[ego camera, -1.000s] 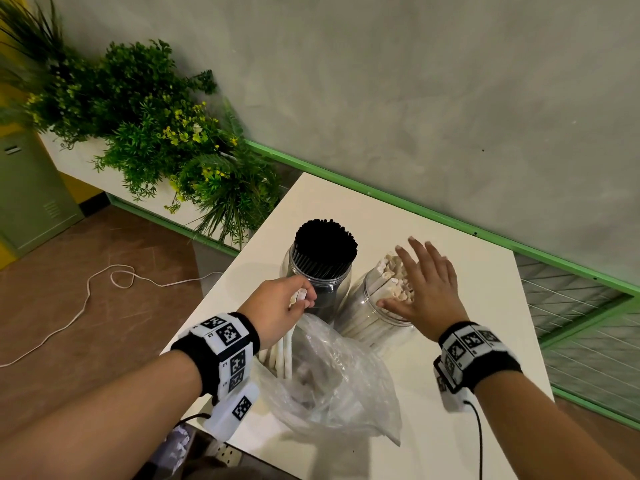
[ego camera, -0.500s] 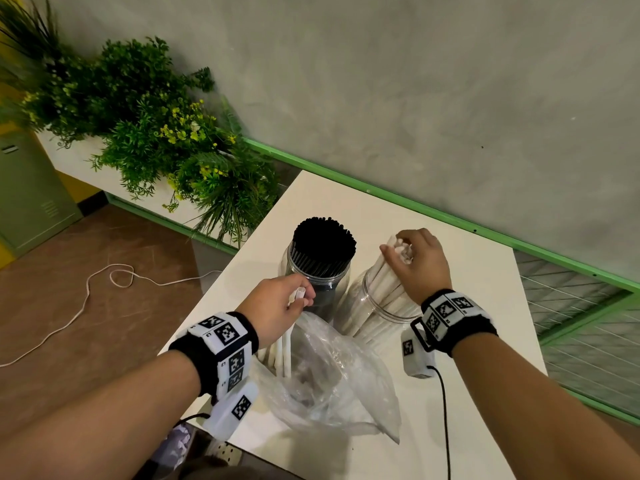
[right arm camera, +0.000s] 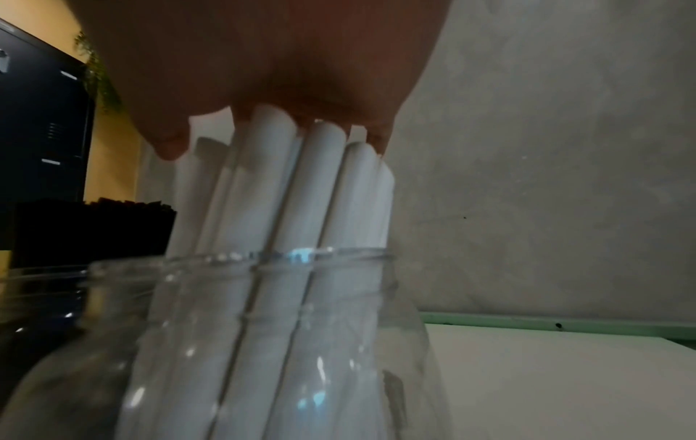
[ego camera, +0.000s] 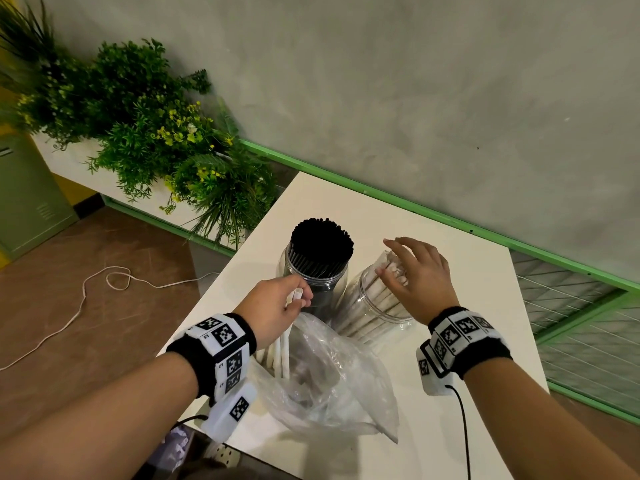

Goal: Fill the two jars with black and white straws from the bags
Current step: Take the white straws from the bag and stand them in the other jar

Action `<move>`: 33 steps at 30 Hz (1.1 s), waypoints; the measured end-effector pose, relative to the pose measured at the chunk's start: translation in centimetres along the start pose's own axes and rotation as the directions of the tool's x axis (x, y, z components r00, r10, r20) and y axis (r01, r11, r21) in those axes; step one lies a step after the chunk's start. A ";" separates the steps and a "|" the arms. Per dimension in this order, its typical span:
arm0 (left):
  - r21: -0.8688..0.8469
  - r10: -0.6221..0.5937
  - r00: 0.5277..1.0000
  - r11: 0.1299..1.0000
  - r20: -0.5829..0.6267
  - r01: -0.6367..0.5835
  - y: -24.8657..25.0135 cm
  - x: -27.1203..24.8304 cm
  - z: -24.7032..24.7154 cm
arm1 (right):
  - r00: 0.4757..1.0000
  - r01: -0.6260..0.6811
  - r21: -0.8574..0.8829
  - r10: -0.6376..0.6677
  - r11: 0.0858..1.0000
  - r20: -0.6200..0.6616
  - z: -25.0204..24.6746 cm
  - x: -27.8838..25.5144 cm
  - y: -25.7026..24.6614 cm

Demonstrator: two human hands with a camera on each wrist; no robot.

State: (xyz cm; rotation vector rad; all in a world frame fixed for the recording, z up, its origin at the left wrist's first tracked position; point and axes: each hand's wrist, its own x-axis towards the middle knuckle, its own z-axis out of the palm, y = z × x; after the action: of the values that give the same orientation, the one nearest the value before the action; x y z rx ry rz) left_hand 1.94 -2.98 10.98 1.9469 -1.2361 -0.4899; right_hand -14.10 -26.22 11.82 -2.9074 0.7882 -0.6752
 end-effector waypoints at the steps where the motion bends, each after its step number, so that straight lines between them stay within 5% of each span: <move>1: -0.004 0.001 1.000 1.000 0.001 -0.001 0.0 0.0 0.0 | 1.000 0.011 -0.010 -0.011 1.000 0.000 0.1 -0.4 0.0; 5: -0.019 -0.009 1.000 1.000 0.004 0.010 -0.2 0.1 0.1 | 0.983 -0.037 -0.089 0.052 0.995 0.178 0.6 -1.2 0.3; 10: -0.045 -0.040 0.999 0.998 0.008 0.041 -0.2 0.1 0.2 | 0.997 -0.065 0.004 0.065 0.998 0.031 -0.4 -1.0 -1.6; 14: -0.059 -0.053 0.999 0.997 -0.010 0.052 -0.3 0.2 0.2 | 0.998 0.021 0.294 -0.037 0.956 0.048 -1.5 -2.0 -6.2; 16: -0.081 -0.062 0.998 0.995 -0.016 0.060 -0.1 0.1 0.2 | 0.988 -0.060 0.552 -0.031 0.832 0.154 -1.4 -3.3 -9.1; 18: -0.111 -0.058 0.998 0.992 -0.028 0.055 0.0 0.1 0.2 | 0.959 -0.223 0.770 -0.009 0.598 0.284 -0.7 -4.8 -11.5; 20: -0.139 -0.046 0.998 0.989 -0.049 0.039 -0.1 -0.1 0.2 | 0.923 -0.340 0.806 0.010 0.484 0.384 0.9 -6.0 -12.8; 23: -0.099 -0.024 0.997 0.995 -0.074 0.017 -0.4 -0.6 -0.4 | 0.885 -0.383 0.720 0.006 0.579 0.466 3.0 -6.9 -13.1; 28: 0.196 -0.080 0.987 0.979 0.139 0.051 -1.3 -2.1 -2.8 | 0.842 -0.386 0.586 0.014 0.713 0.539 5.1 -7.3 -12.5; 33: 0.078 -0.102 0.988 0.993 0.113 0.094 -1.5 -2.9 -3.1 | 0.882 -0.250 0.494 -0.014 0.833 0.470 7.5 -7.3 -13.5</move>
State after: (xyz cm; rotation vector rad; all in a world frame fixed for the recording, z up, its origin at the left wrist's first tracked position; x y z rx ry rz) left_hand 3.60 1.17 11.55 2.0730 -1.2505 -0.6247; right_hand -10.27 -11.34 4.30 -2.3179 0.5883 -0.1360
